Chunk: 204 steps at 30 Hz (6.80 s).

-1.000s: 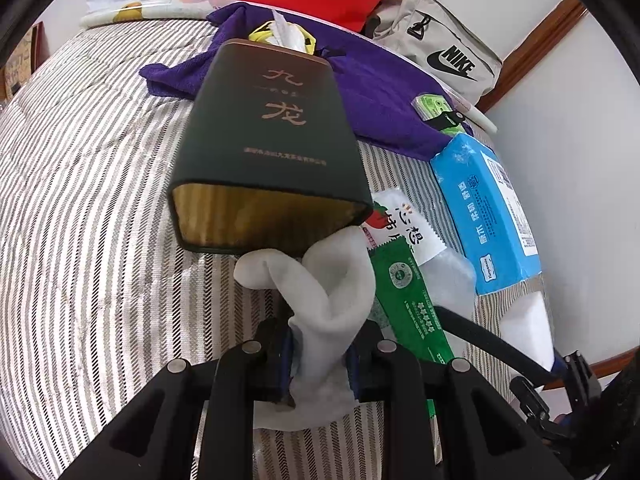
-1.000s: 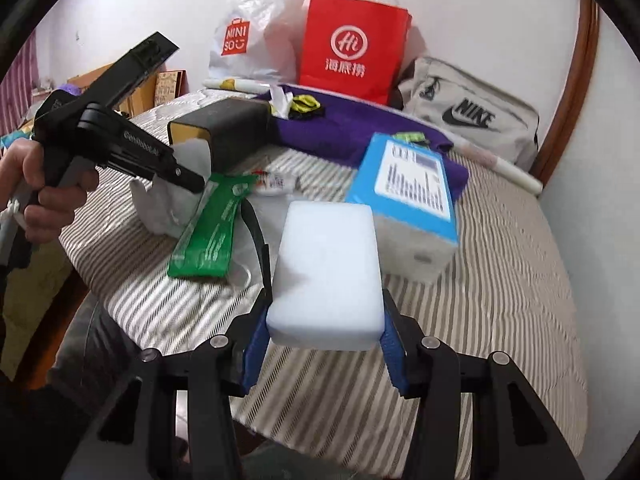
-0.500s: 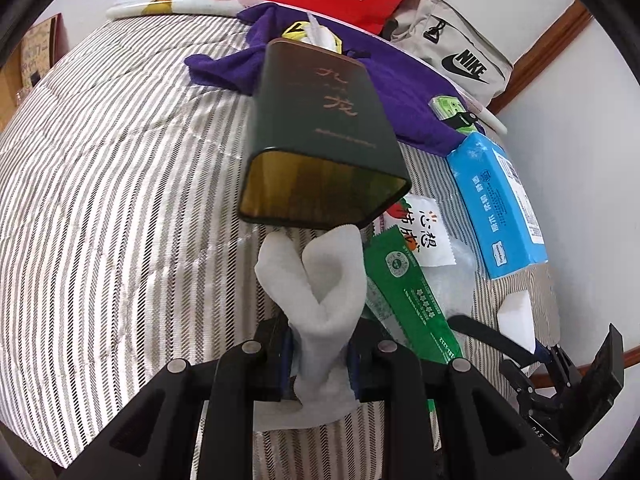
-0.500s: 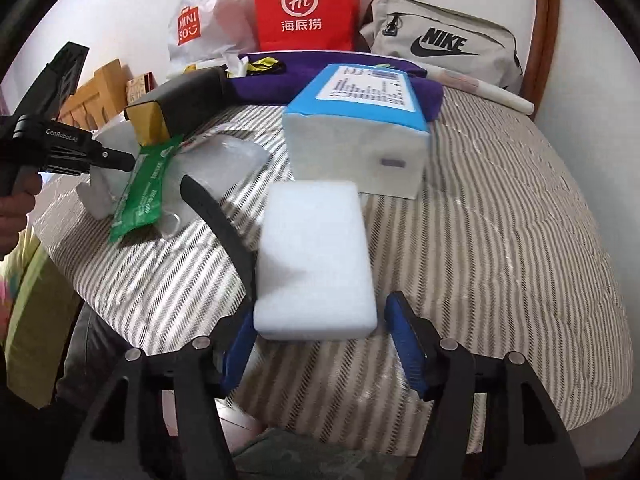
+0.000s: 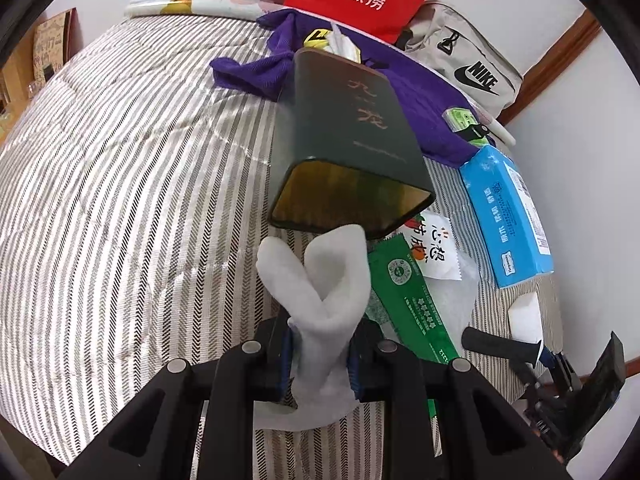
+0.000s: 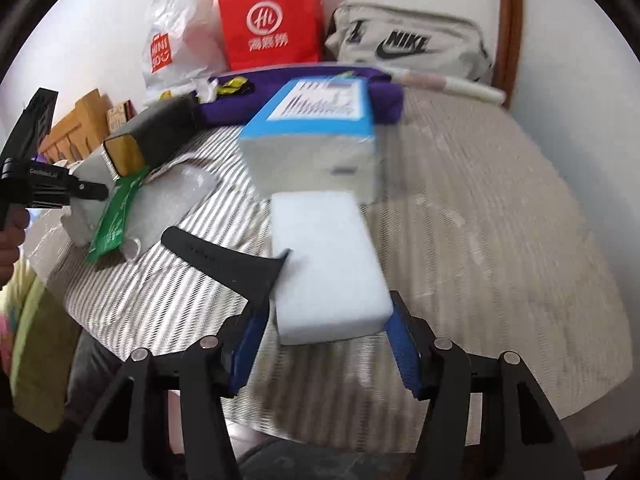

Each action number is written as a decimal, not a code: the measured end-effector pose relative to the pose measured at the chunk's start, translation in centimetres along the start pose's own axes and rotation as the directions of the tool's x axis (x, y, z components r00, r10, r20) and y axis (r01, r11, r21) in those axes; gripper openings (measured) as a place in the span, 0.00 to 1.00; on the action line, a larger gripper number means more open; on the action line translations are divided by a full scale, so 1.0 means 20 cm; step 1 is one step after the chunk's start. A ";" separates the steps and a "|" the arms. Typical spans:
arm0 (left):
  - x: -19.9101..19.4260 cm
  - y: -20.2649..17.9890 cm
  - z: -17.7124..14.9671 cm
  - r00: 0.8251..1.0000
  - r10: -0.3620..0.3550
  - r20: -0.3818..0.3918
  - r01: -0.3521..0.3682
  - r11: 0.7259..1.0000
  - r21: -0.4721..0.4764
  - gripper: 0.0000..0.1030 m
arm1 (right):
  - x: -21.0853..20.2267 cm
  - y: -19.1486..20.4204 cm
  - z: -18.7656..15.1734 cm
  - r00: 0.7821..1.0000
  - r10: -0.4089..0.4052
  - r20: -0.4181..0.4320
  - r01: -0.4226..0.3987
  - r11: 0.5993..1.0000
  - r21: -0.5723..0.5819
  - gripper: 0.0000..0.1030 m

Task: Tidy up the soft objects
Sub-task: 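Lift the white sock and white foam block with both tools toward the purple towel, then lower the sock and foam block onto the purple towel and open both tools, then move the right tool to the black strap on the bed while the left tool nears the green packet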

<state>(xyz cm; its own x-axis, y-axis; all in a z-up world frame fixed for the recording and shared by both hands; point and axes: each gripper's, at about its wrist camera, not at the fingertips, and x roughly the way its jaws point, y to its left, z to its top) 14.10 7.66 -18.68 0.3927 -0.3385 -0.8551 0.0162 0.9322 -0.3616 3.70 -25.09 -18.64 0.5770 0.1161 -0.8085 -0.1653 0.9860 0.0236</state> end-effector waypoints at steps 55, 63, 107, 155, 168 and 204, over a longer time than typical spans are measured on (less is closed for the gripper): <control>-0.04 0.03 -0.05 0.999 -0.042 0.034 0.041 0.999 0.018 0.20 | -0.09 -0.02 0.06 0.984 -0.142 0.104 0.142 0.990 0.004 0.49; -0.17 0.06 -0.03 0.992 -0.097 0.079 0.099 0.995 -0.010 0.18 | -0.03 -0.02 0.04 0.993 -0.098 0.060 0.096 0.995 0.036 0.49; -0.47 -0.17 0.48 0.970 -0.133 0.205 0.128 0.991 0.037 0.18 | -0.17 0.01 0.81 0.984 0.031 0.178 -0.024 0.999 -0.043 0.49; 0.33 -0.23 1.27 0.970 -0.243 0.009 0.243 0.969 -0.049 0.18 | 1.00 -0.17 1.62 0.996 0.002 -0.089 -0.005 0.999 -0.032 0.49; 0.47 -0.25 1.28 0.986 -0.163 -0.040 0.162 0.986 -0.040 0.18 | 1.09 -0.17 1.61 0.992 -0.010 -0.125 0.003 0.998 -0.057 0.49; -0.25 -0.23 0.61 0.994 -0.076 0.084 0.075 0.997 0.011 0.56 | 0.02 -0.05 1.02 0.996 0.077 0.032 -0.078 0.997 0.018 0.64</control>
<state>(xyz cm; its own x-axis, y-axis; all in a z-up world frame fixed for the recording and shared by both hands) 23.25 6.72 -8.17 0.4666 -0.3964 -0.7906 0.0559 0.9053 -0.4210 20.51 -23.57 -7.04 0.5880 0.1958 -0.7849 -0.1957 0.9759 0.0968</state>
